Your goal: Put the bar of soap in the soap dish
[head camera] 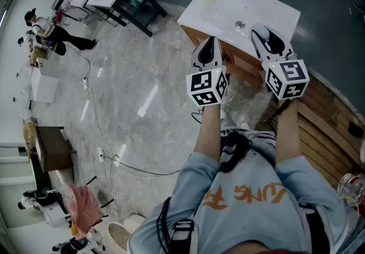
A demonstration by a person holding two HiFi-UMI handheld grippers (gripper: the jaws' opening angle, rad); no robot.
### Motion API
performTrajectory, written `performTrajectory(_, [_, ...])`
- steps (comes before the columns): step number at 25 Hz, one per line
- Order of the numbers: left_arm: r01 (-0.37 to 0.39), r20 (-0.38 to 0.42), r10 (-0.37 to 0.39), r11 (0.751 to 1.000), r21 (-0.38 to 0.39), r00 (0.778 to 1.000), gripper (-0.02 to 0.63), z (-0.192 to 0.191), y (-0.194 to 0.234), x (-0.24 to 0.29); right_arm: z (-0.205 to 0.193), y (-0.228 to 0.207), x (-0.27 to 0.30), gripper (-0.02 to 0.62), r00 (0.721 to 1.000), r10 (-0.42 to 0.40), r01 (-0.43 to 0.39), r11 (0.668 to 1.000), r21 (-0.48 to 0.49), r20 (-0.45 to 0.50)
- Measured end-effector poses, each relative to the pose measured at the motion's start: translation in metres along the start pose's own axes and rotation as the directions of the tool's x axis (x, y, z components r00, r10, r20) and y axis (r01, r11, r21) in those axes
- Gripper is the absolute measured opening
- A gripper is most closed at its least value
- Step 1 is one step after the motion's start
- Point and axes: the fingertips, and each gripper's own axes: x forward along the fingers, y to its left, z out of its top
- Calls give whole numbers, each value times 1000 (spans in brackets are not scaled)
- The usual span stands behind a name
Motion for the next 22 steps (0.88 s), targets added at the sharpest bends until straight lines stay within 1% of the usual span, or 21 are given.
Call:
performTrajectory(4, [1, 10, -1, 1000, -1, 1000, 31, 3, -2, 7, 4, -4, 6, 143, 1000, 15, -15, 1000, -15, 8])
performTrajectory(8, [2, 13, -2, 1000, 3, 1000, 31, 4, -1, 8, 5, -6, 9, 143, 1000, 10, -10, 1000, 12, 21])
performTrajectory(10, [-1, 20, 1, 1000, 3, 1000, 31, 7, 2, 9, 6, -5, 11, 143, 1000, 14, -14, 1000, 4, 20])
performTrajectory(17, [-23, 64, 23, 1000, 5, 998, 31, 25, 15, 10, 21, -3, 24, 143, 998, 35, -34, 999, -5, 50])
performTrajectory(22, [-59, 90, 58, 998, 10, 994, 31, 37, 35, 7, 31, 1, 42, 143, 995, 63, -63, 998, -1, 74])
